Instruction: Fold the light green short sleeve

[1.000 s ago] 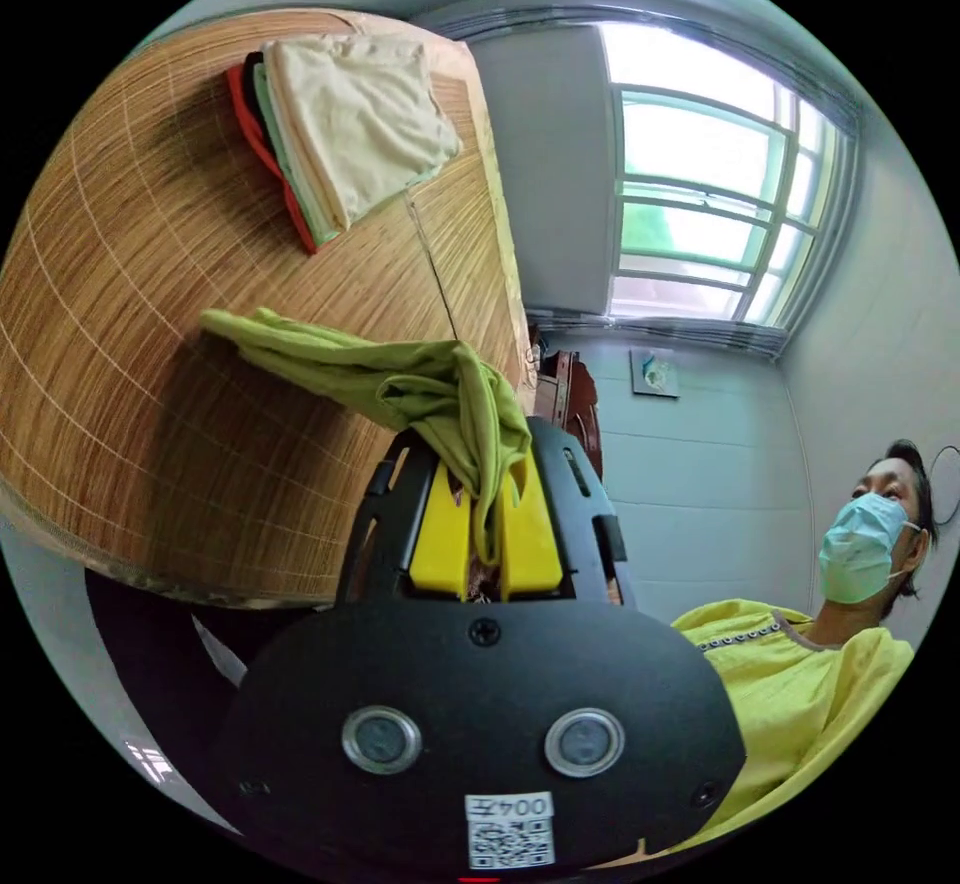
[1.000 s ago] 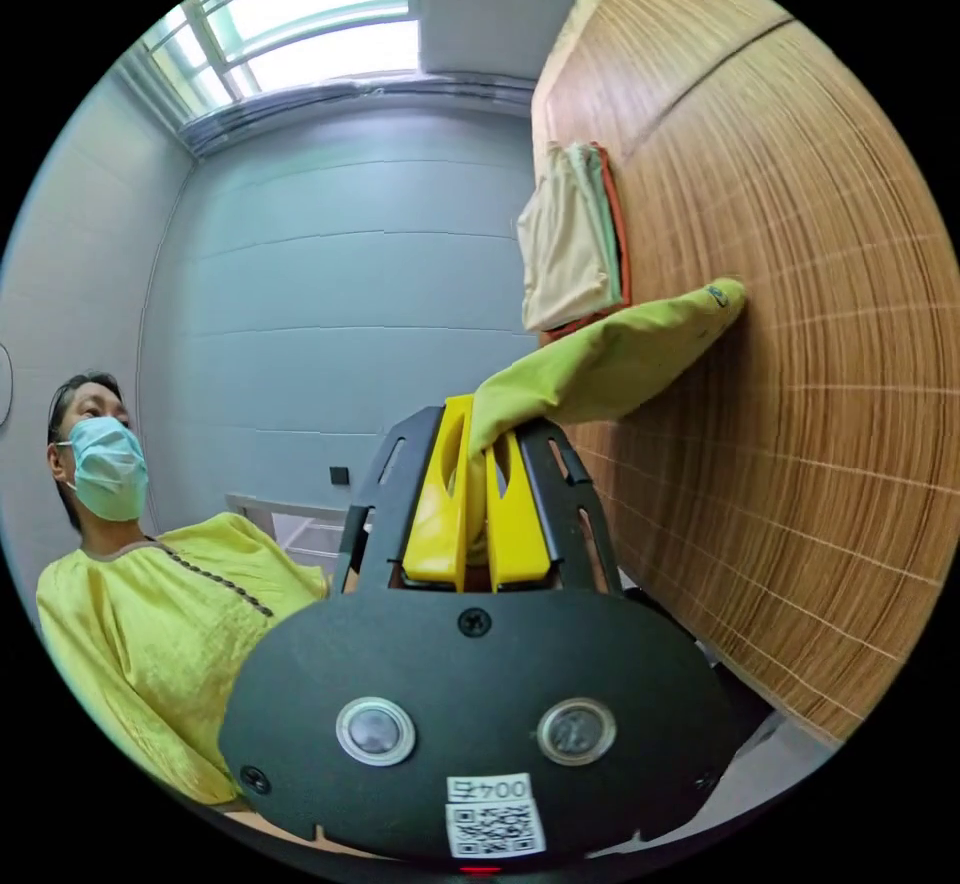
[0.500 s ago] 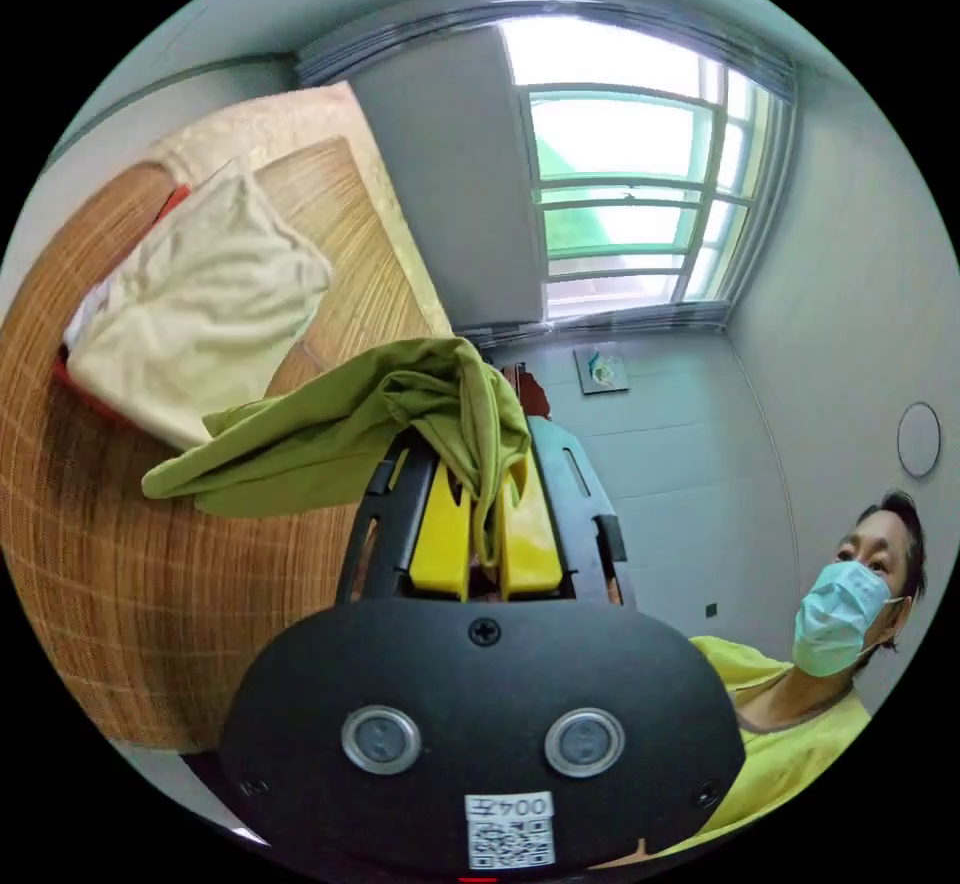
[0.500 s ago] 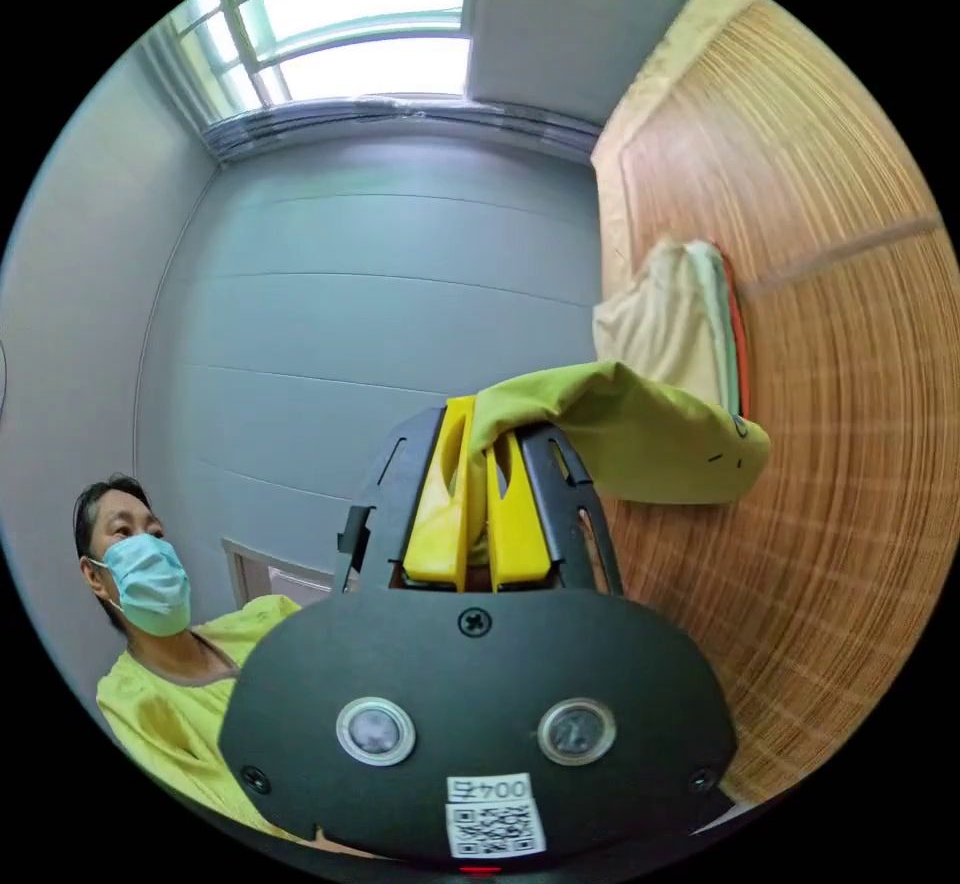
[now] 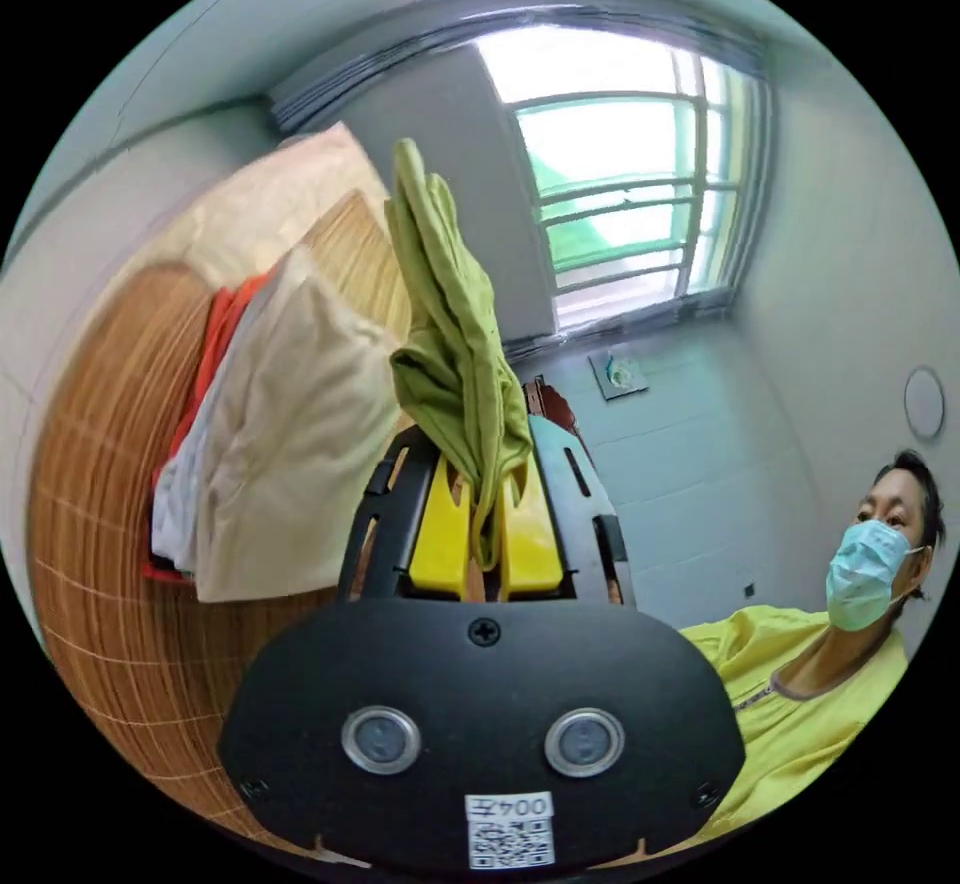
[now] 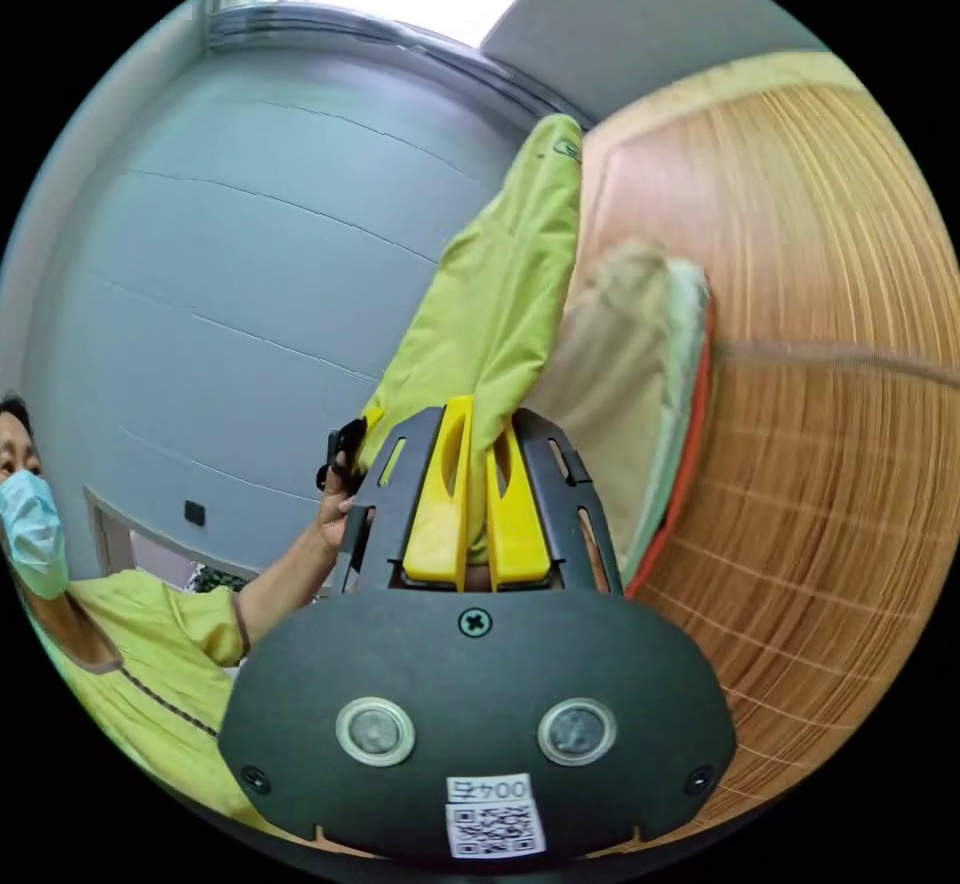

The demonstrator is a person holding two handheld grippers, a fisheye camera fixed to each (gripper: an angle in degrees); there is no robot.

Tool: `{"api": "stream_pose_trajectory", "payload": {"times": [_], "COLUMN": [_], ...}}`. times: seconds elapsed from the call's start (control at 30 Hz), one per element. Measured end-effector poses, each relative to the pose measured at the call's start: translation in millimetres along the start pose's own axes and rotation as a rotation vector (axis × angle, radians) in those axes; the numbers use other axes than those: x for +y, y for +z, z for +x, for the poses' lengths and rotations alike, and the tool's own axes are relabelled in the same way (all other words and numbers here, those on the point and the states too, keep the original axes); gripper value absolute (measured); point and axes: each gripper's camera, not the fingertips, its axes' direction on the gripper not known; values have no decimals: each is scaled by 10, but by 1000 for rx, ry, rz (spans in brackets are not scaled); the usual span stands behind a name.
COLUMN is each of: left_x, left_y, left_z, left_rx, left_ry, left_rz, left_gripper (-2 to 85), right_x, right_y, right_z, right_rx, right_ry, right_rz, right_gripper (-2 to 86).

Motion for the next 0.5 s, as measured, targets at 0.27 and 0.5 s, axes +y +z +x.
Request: {"api": "stream_pose_trajectory", "payload": {"times": [0.27, 0.5], "left_x": [40, -94], "left_y": [60, 102], "left_z": [-381, 77], "left_rx": [-47, -228], "left_ry": [30, 299], "left_rz": [-3, -147], "left_gripper": [18, 34], "right_x": [563, 848], "right_y": [300, 217], "right_z": [242, -888], "right_rx": [-58, 192], "right_ry": [97, -167], "right_rz": [81, 145], "right_gripper": [-2, -2]}}
